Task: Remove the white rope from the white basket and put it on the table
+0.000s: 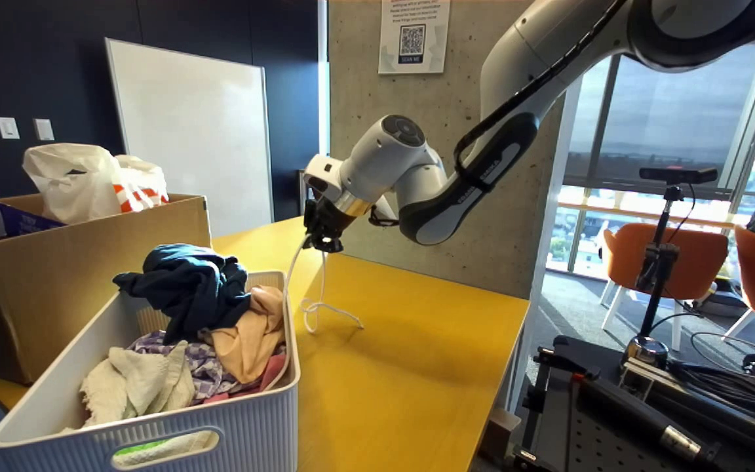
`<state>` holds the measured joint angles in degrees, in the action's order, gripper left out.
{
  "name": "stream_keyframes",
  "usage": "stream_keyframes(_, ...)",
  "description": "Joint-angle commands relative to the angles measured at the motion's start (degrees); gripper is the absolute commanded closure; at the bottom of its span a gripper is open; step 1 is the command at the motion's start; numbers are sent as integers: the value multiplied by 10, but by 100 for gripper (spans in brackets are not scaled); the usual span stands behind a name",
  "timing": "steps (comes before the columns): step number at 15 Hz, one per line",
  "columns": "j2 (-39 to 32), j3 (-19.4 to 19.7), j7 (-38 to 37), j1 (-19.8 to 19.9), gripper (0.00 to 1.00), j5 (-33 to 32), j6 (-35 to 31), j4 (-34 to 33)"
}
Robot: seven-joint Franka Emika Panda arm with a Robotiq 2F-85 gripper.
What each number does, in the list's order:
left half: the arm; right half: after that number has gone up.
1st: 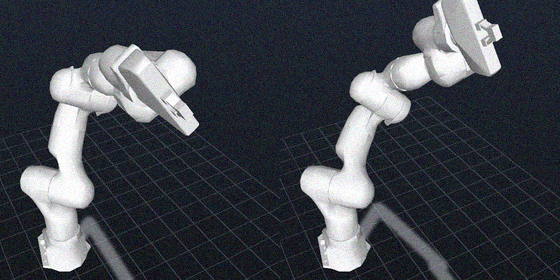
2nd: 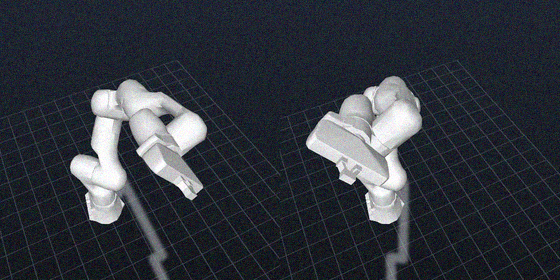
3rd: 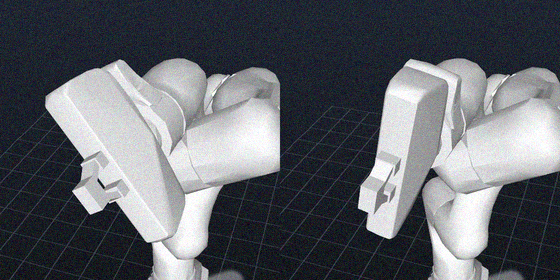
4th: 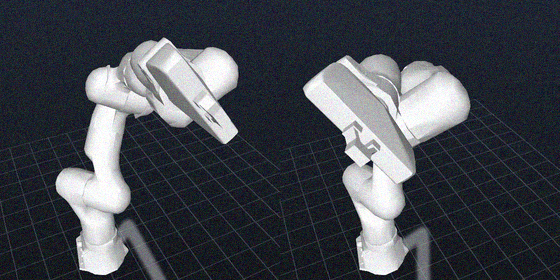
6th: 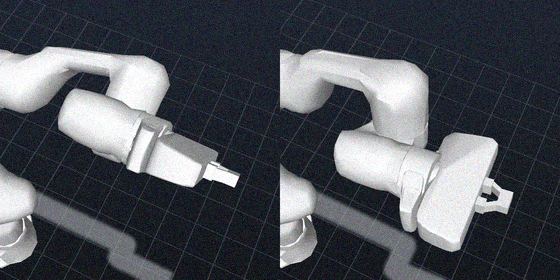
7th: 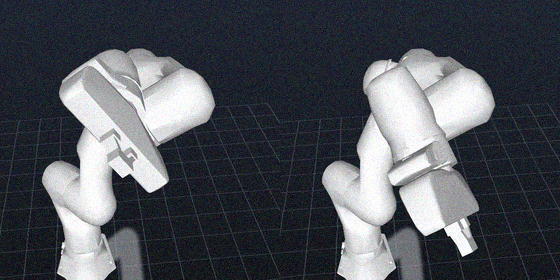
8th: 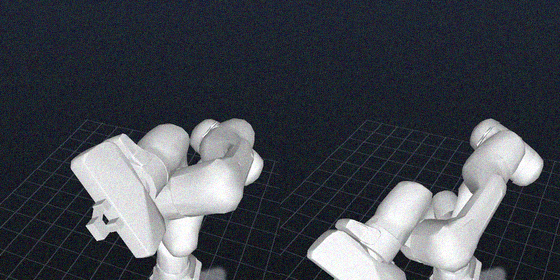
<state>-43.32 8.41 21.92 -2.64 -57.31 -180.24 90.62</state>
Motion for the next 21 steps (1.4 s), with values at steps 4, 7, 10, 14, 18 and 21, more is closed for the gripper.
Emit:
stream_keyframes(4,165,203,-170,-152,100,-103,-40,109)
stream_keyframes(7,231,281,-234,-209,100,-160,-37,141)
stream_keyframes(10,279,321,-272,-222,100,-193,-34,166)
stream_keyframes(14,336,377,-338,-215,100,-247,-52,194)
stream_keyframes(18,453,421,-386,-222,100,-335,-18,243)
stream_keyframes(21,545,423,-387,-206,100,-384,13,282)
